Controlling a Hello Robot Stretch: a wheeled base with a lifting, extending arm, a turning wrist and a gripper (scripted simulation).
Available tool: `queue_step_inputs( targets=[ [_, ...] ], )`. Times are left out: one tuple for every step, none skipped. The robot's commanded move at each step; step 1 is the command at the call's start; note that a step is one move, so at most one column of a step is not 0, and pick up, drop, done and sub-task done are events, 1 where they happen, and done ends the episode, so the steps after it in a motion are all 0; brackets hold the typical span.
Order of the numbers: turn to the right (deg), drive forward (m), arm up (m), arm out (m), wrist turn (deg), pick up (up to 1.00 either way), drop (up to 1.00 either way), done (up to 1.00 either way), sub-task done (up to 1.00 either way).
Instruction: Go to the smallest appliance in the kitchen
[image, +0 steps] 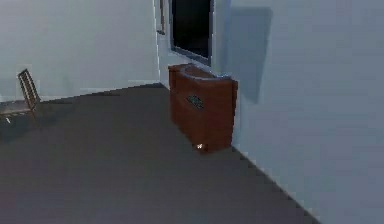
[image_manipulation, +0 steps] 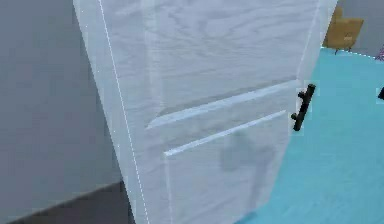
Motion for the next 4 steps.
queue_step_inputs(
  targets=[
    [-45.0, 0.0, 0.0, 0.0, 0.0, 0.0, 0.0, 0.0, 0.0],
    [-45.0, 0.0, 0.0, 0.0, 0.0, 0.0, 0.0, 0.0, 0.0],
    [0.0, 1.0, 0.0, 0.0, 0.0, 0.0, 0.0, 0.0, 0.0],
    [-45.0, 0.0, 0.0, 0.0, 0.0, 0.0, 0.0, 0.0, 0.0]
  ],
)
